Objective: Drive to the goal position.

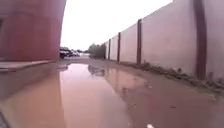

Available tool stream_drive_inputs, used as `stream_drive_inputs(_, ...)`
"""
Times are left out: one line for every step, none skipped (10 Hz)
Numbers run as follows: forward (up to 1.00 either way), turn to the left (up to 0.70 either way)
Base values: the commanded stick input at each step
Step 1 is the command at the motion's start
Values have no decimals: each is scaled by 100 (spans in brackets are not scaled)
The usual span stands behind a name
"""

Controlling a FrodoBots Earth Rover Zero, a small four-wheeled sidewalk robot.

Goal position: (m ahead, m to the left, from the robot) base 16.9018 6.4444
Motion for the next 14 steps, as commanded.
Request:
stream_drive_inputs(85, 32)
stream_drive_inputs(85, 34)
stream_drive_inputs(85, 34)
stream_drive_inputs(85, 34)
stream_drive_inputs(85, 0)
stream_drive_inputs(85, 0)
stream_drive_inputs(85, 0)
stream_drive_inputs(85, 0)
stream_drive_inputs(85, 0)
stream_drive_inputs(85, 0)
stream_drive_inputs(85, 0)
stream_drive_inputs(85, 0)
stream_drive_inputs(85, 0)
stream_drive_inputs(85, 0)
